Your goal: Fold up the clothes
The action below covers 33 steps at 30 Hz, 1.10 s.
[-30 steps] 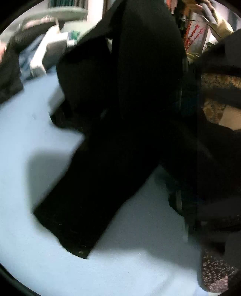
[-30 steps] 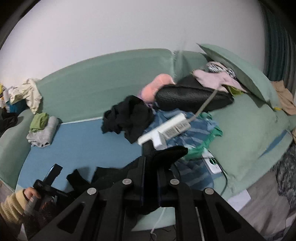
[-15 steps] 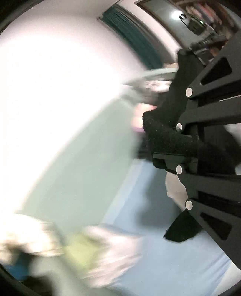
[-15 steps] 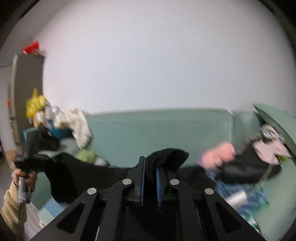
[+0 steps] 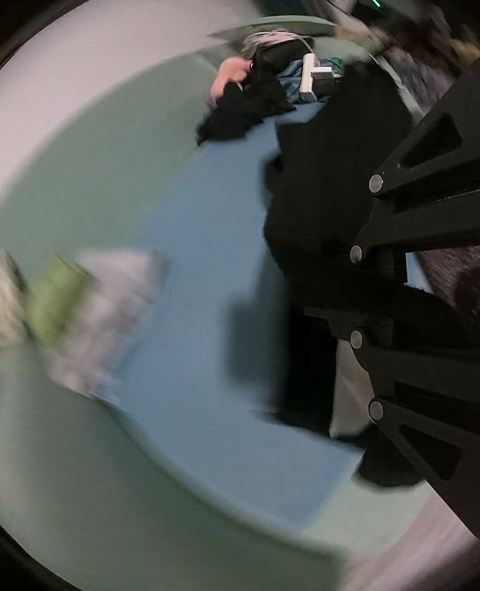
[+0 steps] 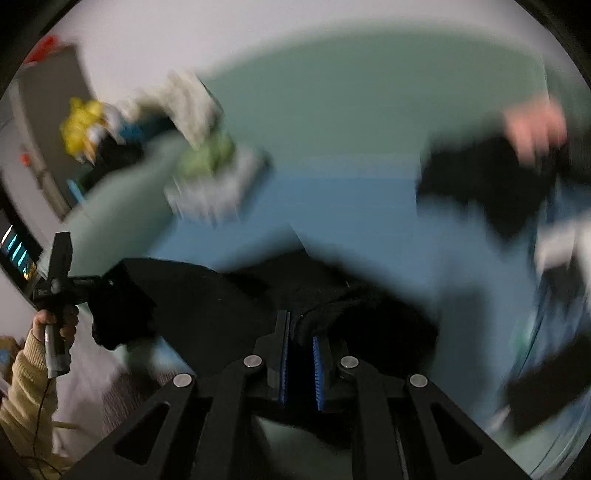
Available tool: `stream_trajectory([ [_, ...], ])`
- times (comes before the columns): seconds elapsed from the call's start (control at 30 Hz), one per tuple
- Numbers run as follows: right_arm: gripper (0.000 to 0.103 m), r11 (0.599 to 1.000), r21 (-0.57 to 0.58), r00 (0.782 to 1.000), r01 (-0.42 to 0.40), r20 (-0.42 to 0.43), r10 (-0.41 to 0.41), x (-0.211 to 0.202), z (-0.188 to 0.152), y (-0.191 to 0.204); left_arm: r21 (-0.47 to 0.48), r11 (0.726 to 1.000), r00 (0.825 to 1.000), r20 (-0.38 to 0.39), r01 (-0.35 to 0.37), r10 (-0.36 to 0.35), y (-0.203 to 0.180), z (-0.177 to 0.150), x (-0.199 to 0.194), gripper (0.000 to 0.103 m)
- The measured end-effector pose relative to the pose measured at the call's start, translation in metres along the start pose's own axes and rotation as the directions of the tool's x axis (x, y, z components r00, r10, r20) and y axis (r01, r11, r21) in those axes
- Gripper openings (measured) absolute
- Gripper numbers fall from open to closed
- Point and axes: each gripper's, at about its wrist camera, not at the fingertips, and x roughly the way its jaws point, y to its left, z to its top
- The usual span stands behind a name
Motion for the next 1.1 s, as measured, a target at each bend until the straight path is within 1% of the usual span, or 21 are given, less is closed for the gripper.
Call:
stream_trajectory([
  [0.07, 0.011, 0.997, 0.074, 0.995, 0.002, -0.104, 0.006, 0.025, -0.03, -0.017, -0.05, 0.998, 0.999, -0.025, 0.044, -0.045, 0.018, -0.019, 0.009, 0.008],
  [0.17, 0.016, 0.993, 0.119, 0.979, -0.006, -0.204, 0.031, 0.041, -0.063, -0.032, -0.001, 0.999, 0.998, -0.04, 0.04, -0.04, 0.013, -0.033, -0.003, 0.012],
  [0.23, 0.031, 0.996, 0.091, 0.972, -0.004, -0.233, 0.025, 0.036, -0.07, -0.03, 0.053, 0.999, 0.997, -0.08, -0.006, 0.011, 0.008, -0.028, -0.003, 0.023],
  [0.27, 0.042, 0.998, 0.062, 0.972, 0.005, -0.236, 0.01, 0.028, -0.069, -0.029, 0.07, 0.997, 0.996, -0.088, -0.024, 0.03, 0.005, -0.027, -0.011, 0.039],
  [0.3, 0.05, 0.999, 0.035, 0.975, 0.017, -0.222, -0.009, 0.017, -0.063, -0.028, 0.085, 0.995, 0.994, -0.093, -0.041, 0.049, 0.001, -0.028, -0.02, 0.058],
  [0.33, 0.052, 0.999, 0.012, 0.98, 0.029, -0.195, -0.026, 0.005, -0.056, -0.027, 0.101, 0.993, 0.993, -0.099, -0.058, 0.068, -0.003, -0.028, -0.029, 0.064],
  [0.47, 0.061, 0.989, -0.12, 0.992, 0.082, -0.088, -0.093, -0.019, -0.007, -0.017, 0.165, 0.986, 0.999, -0.045, -0.005, 0.012, -0.031, -0.015, -0.064, 0.069],
  [0.5, 0.071, 0.984, -0.156, 0.993, 0.089, -0.067, -0.101, -0.016, 0.006, -0.011, 0.172, 0.984, 0.997, -0.053, -0.043, 0.053, -0.035, -0.004, -0.053, 0.071],
  [0.57, 0.079, 0.976, -0.208, 0.996, 0.063, -0.045, -0.074, 0.006, 0.028, 0.004, 0.183, 0.974, 0.987, -0.071, -0.131, 0.146, -0.042, 0.019, -0.026, 0.071],
  [0.7, 0.081, 0.968, -0.252, 0.995, 0.011, -0.097, -0.036, 0.083, 0.065, 0.043, 0.16, 0.943, 0.94, -0.135, -0.293, 0.315, -0.037, 0.054, 0.046, 0.071],
  [0.73, 0.081, 0.971, -0.24, 0.992, -0.005, -0.127, -0.026, 0.104, 0.07, 0.047, 0.173, 0.931, 0.921, -0.172, -0.322, 0.351, -0.031, 0.053, 0.065, 0.071],
  [0.77, 0.067, 0.977, -0.213, 0.986, -0.024, -0.164, -0.011, 0.125, 0.072, 0.049, 0.19, 0.917, 0.898, -0.212, -0.35, 0.387, -0.024, 0.053, 0.085, 0.071],
  [0.8, 0.023, 0.984, -0.176, 0.979, -0.041, -0.202, 0.005, 0.143, 0.071, 0.05, 0.213, 0.904, 0.881, -0.228, -0.37, 0.414, -0.022, 0.045, 0.098, 0.071],
  [0.83, 0.013, 0.991, -0.122, 0.97, -0.054, -0.242, 0.023, 0.157, 0.067, 0.049, 0.266, 0.885, 0.878, -0.194, -0.382, 0.437, -0.027, 0.037, 0.099, 0.071],
  [0.87, 0.011, 0.995, -0.074, 0.966, -0.06, -0.256, 0.039, 0.164, 0.064, 0.046, 0.321, 0.862, 0.876, -0.153, -0.393, 0.457, -0.032, 0.03, 0.099, 0.07],
  [0.9, 0.01, 0.996, -0.055, 0.972, -0.064, -0.228, 0.05, 0.163, 0.06, 0.043, 0.374, 0.834, 0.874, -0.111, -0.405, 0.474, -0.038, 0.022, 0.099, 0.056],
  [0.93, 0.009, 0.996, -0.06, 0.982, -0.07, -0.177, 0.058, 0.154, 0.058, 0.04, 0.378, 0.826, 0.873, -0.084, -0.419, 0.481, -0.038, 0.018, 0.097, 0.046],
  [0.97, 0.009, 0.996, -0.058, 0.99, -0.074, -0.121, 0.066, 0.142, 0.061, 0.035, 0.332, 0.852, 0.885, -0.091, -0.405, 0.456, -0.034, 0.019, 0.09, 0.016],
  [1.0, 0.009, 0.996, -0.039, 0.994, -0.084, -0.075, 0.081, 0.13, 0.067, 0.031, 0.262, 0.898, 0.911, -0.119, -0.355, 0.395, -0.028, 0.024, 0.084, 0.007],
  [1.03, 0.008, 0.995, -0.016, 0.995, -0.098, -0.018, 0.097, 0.113, 0.076, 0.025, 0.15, 0.949, 0.947, -0.128, -0.276, 0.296, -0.021, 0.033, 0.073, 0.007],
  [1.1, 0.008, 0.994, -0.013, 0.989, -0.104, 0.103, 0.105, 0.078, 0.101, 0.021, 0.059, 0.981, 0.982, -0.041, -0.183, 0.186, -0.02, 0.052, 0.049, 0.007],
])
